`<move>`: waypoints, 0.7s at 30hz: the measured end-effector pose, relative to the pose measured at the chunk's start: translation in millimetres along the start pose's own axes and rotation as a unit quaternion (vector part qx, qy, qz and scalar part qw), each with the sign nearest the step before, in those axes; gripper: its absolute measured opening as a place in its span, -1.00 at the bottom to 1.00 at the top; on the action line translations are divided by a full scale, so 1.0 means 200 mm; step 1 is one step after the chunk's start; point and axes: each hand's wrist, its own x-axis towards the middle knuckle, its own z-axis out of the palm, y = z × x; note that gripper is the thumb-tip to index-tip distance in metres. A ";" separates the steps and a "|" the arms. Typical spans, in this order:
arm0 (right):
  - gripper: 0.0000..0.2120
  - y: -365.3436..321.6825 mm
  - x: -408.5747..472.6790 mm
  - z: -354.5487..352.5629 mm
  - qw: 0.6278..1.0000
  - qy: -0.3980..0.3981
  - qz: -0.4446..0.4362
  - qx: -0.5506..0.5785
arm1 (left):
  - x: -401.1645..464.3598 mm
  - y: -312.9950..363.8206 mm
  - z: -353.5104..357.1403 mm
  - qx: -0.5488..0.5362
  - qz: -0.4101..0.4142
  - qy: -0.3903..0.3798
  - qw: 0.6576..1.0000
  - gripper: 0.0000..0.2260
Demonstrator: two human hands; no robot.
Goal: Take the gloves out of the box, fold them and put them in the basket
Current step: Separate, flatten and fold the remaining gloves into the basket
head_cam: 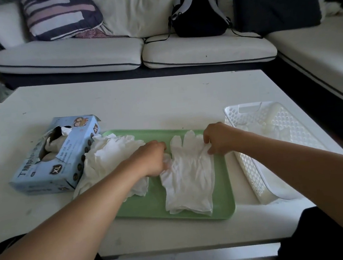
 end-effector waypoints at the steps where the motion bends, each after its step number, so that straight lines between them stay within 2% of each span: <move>1: -0.72 0.00 0.01 0.00 1.000 -0.002 -0.004 -0.004 | 0.01 0.00 -0.01 -0.027 -0.006 -0.004 1.000 -0.62; 6: -0.80 0.00 0.08 0.03 0.999 0.011 -0.013 -0.029 | 0.02 0.00 -0.01 -0.051 -0.009 0.014 0.999 -0.88; 9: -0.83 0.01 0.08 0.03 0.999 0.003 -0.011 -0.036 | 0.01 0.00 -0.02 -0.049 0.000 0.025 0.998 -0.90; 13: -0.82 0.01 0.06 0.00 0.999 -0.004 -0.008 -0.037 | 0.01 0.00 -0.07 -0.101 0.014 0.052 0.993 -0.94; 19: -0.92 0.01 0.07 0.03 1.000 -0.001 0.002 -0.029 | 0.02 0.00 -0.05 -0.128 0.006 -0.002 0.992 -0.90; 21: -0.81 0.02 0.08 0.04 1.000 0.010 0.009 -0.014 | 0.02 0.00 -0.04 -0.139 0.002 -0.020 0.990 -0.91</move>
